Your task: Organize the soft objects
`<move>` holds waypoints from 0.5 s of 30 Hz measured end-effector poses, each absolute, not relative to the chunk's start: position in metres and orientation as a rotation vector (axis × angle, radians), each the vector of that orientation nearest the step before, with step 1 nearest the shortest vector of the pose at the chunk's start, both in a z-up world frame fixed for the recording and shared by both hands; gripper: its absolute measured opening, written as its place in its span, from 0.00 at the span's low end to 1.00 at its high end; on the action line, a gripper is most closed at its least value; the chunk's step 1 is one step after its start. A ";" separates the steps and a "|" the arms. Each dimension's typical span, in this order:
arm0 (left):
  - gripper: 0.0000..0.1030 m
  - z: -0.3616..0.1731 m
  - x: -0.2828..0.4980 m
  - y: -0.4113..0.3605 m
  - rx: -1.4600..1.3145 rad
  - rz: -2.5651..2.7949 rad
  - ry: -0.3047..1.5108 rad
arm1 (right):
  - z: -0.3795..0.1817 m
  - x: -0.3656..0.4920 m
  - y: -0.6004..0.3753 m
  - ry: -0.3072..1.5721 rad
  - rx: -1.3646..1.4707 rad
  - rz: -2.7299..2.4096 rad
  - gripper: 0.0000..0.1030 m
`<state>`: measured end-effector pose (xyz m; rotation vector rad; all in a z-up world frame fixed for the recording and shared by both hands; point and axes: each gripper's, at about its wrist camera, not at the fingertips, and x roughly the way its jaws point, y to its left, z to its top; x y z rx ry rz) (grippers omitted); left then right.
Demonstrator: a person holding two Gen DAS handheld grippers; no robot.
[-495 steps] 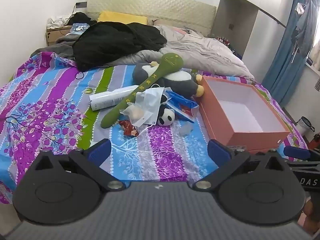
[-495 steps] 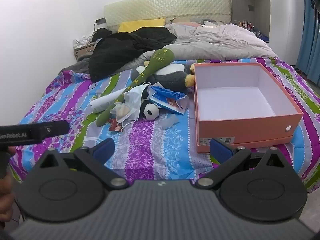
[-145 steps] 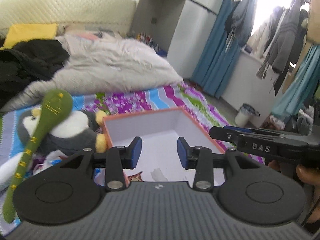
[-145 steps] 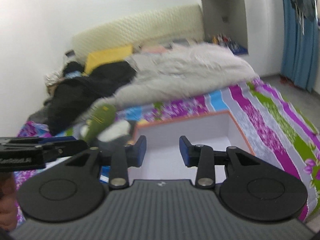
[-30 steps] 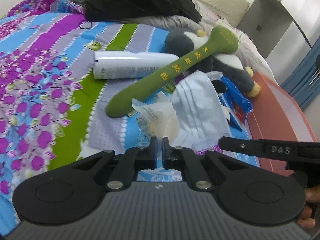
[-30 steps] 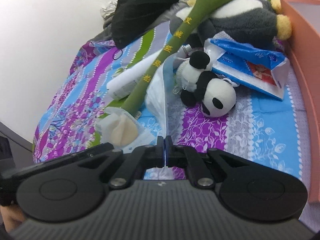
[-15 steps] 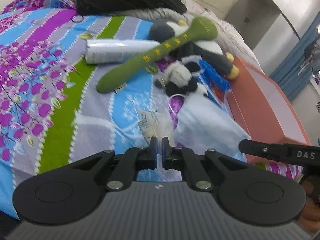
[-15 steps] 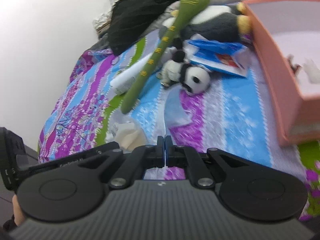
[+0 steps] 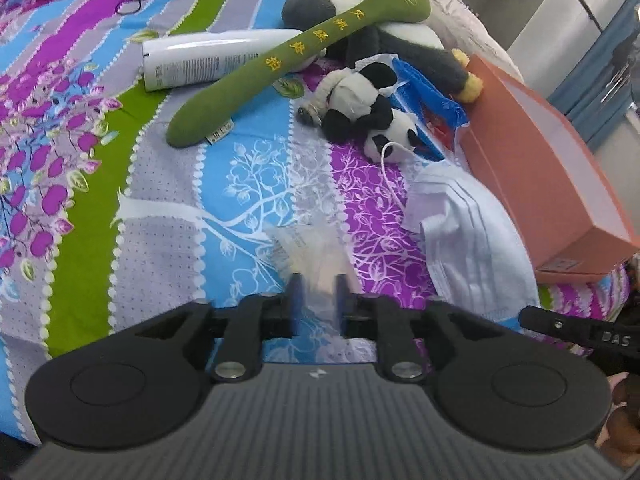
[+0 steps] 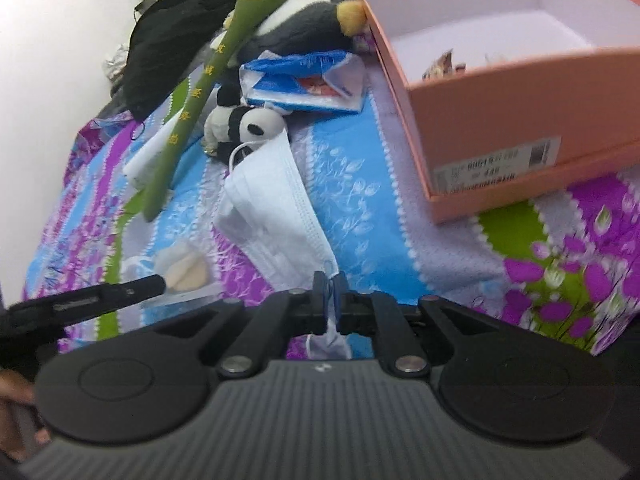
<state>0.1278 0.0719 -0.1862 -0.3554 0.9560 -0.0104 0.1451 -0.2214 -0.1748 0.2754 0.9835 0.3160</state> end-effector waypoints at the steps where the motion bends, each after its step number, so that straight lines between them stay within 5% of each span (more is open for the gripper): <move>1: 0.49 -0.186 0.127 0.075 -0.368 -0.014 0.957 | -0.173 0.145 -0.220 0.968 0.262 0.320 0.29; 3: 0.51 -0.186 0.124 0.077 -0.401 -0.027 0.954 | -0.169 0.145 -0.218 0.924 0.243 0.340 0.41; 11: 0.62 -0.183 0.118 0.079 -0.396 0.012 0.951 | -0.161 0.152 -0.191 0.785 0.048 0.396 0.43; 13: 0.62 -0.184 0.119 0.080 -0.396 0.026 0.955 | -0.163 0.157 -0.187 0.751 0.022 0.422 0.62; 15: 0.62 -0.184 0.121 0.080 -0.405 0.030 0.957 | -0.170 0.166 -0.184 0.749 0.031 0.448 0.63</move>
